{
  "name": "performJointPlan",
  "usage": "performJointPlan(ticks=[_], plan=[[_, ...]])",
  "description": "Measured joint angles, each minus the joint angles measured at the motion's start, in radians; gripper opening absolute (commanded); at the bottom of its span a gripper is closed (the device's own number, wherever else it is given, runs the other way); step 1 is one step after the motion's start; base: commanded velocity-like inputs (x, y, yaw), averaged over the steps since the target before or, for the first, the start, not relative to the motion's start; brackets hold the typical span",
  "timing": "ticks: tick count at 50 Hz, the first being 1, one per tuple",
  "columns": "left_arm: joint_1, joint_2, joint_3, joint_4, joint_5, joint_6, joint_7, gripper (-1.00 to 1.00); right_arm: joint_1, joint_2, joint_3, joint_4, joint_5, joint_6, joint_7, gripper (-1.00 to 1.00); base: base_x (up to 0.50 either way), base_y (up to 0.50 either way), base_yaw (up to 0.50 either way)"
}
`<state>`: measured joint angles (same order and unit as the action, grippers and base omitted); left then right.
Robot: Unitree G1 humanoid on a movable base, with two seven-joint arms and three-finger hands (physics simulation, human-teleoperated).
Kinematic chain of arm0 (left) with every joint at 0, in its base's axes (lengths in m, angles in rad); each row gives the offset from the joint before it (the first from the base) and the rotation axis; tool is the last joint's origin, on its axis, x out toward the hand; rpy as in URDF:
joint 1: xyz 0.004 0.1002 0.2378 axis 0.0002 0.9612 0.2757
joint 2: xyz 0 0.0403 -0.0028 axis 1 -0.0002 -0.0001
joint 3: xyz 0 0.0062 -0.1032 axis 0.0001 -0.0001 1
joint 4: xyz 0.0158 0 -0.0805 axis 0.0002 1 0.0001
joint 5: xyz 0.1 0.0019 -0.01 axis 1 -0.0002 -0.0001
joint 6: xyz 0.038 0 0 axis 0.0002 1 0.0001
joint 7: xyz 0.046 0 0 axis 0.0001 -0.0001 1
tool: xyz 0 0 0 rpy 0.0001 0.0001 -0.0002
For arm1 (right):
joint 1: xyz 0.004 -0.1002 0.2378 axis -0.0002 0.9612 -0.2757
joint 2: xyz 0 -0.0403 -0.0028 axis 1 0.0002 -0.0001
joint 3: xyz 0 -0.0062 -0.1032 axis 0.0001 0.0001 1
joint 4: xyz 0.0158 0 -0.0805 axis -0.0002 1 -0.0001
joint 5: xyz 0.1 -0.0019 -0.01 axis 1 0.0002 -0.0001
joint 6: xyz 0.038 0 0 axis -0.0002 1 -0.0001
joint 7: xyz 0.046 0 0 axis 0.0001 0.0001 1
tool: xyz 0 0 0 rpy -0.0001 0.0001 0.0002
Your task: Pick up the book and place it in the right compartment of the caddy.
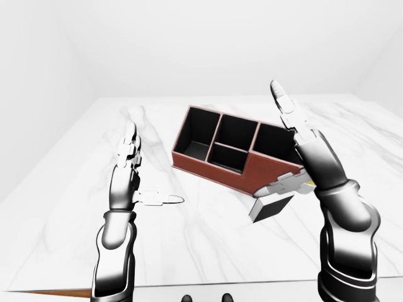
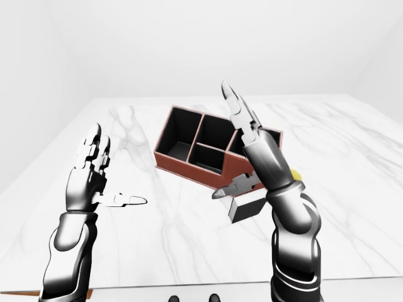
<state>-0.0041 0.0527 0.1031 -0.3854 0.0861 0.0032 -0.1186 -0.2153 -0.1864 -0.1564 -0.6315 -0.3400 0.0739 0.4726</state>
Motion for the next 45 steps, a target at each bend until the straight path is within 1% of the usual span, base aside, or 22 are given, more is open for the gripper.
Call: performJointPlan(ticks=[3,10,19,24,30,33,39,45], plan=[[0.000,0.000,0.000,0.000,0.000,-0.001,0.000,1.00,0.017,0.003,0.001,-0.006,-0.026,-0.032,-0.003,1.00,0.00,0.00,0.00],[0.001,0.000,0.000,-0.001,0.000,-0.001,-0.001,1.00,0.082,0.019,0.011,-0.042,-0.112,-0.161,0.005,1.00,0.00,0.00,0.00],[0.001,-0.001,0.000,-0.003,-0.004,0.001,-0.001,1.00,0.159,0.051,0.035,-0.111,-0.202,-0.161,0.057,0.99,0.00,0.00,0.00],[0.004,-0.001,-0.003,-0.008,-0.006,0.002,-0.006,1.00,0.187,0.066,0.064,-0.129,-0.259,-0.161,0.084,0.84,0.00,0.00,0.00],[0.007,-0.003,-0.006,-0.015,-0.009,0.004,-0.010,1.00,0.214,0.076,0.094,-0.120,-0.332,-0.161,0.097,0.83,0.00,0.00,0.00],[0.008,-0.004,-0.006,-0.018,-0.010,0.005,-0.011,1.00,0.229,0.079,0.107,-0.105,-0.371,-0.161,0.096,0.70,0.00,0.00,0.00],[0.009,-0.004,-0.007,-0.021,-0.012,0.007,-0.012,1.00,0.273,0.081,0.128,-0.064,-0.451,-0.161,0.085,0.53,0.00,0.00,0.00],[0.010,-0.005,-0.008,-0.023,-0.014,0.009,-0.013,1.00,0.313,0.080,0.133,-0.018,-0.523,-0.161,0.067,0.49,0.00,0.00,0.00]])
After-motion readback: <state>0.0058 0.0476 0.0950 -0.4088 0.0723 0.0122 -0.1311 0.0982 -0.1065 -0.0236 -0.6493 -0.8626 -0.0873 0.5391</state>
